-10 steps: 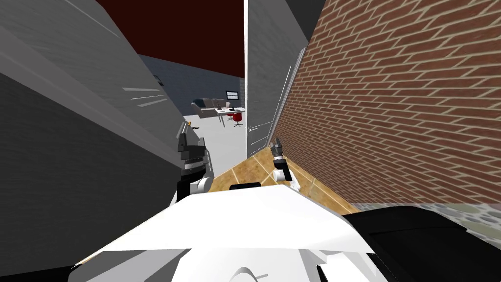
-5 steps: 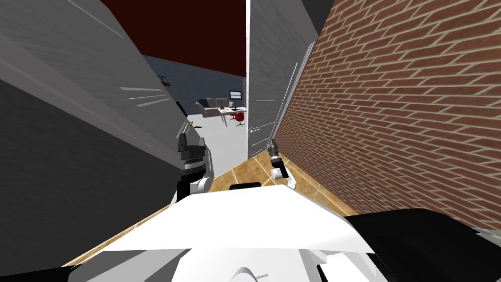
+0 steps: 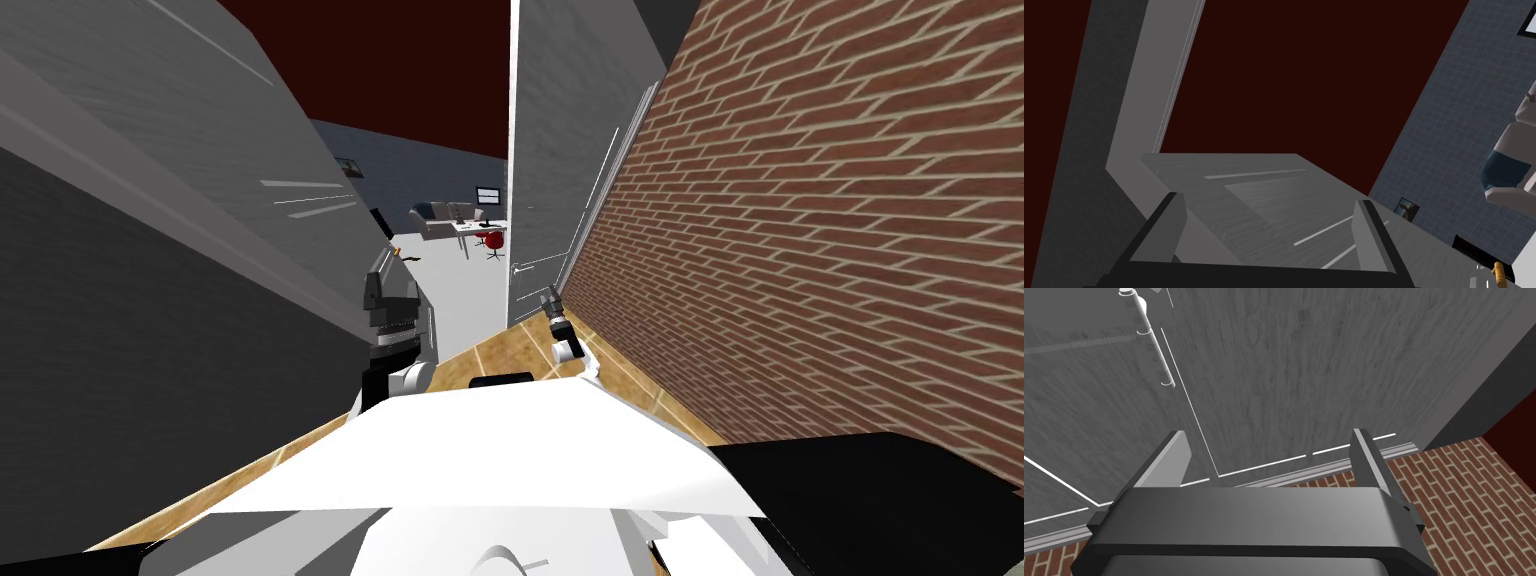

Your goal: Push the door open

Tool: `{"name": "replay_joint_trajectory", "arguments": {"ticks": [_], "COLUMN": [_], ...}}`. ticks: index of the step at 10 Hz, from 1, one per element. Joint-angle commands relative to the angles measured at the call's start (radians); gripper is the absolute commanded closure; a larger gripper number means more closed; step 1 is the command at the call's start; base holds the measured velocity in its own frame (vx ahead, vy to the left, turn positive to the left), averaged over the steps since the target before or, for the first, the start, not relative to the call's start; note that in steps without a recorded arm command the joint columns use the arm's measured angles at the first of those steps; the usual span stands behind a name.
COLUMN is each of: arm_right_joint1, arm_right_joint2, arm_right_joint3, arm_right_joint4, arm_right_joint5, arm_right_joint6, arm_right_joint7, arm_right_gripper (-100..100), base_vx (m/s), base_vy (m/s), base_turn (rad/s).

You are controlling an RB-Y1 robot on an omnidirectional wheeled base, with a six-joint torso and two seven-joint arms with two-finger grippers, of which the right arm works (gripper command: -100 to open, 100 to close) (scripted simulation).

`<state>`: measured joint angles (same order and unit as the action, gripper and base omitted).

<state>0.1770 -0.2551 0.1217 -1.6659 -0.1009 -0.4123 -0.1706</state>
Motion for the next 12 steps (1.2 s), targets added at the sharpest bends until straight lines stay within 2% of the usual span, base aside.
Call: {"name": "replay_joint_trajectory", "arguments": {"ticks": [1, 2, 3, 5, 6, 9, 10, 12], "arm_right_joint1": [-0.025, -0.047, -0.047, -0.090, -0.090, -0.152, -0.152, -0.191], "arm_right_joint2": [-0.018, -0.032, -0.032, -0.061, -0.061, -0.102, -0.102, -0.129], "arm_right_joint3": [0.015, 0.028, 0.028, 0.053, 0.053, 0.090, 0.090, 0.114], "arm_right_joint4": [0.047, 0.081, 0.084, 0.150, 0.159, 0.259, 0.266, 0.326], "arm_right_joint5": [-0.010, -0.019, -0.019, -0.035, -0.035, -0.060, -0.060, -0.075], "arm_right_joint6": [-0.003, -0.007, -0.007, -0.014, -0.014, -0.025, -0.025, -0.032], "arm_right_joint7": [-0.010, -0.019, -0.019, -0.036, -0.036, -0.061, -0.061, -0.077], "arm_right_gripper": [-100, -100, -100, -100, -100, -100, -100, -100], "base_vx": [0.052, 0.072, 0.054, 0.051, 0.044, 0.061, 0.063, 0.059], "base_vy": [-0.049, -0.054, -0.043, -0.063, -0.057, -0.052, -0.066, -0.063], "base_turn": [0.086, 0.139, 0.053, 0.112, 0.055, 0.110, 0.051, 0.104]}}
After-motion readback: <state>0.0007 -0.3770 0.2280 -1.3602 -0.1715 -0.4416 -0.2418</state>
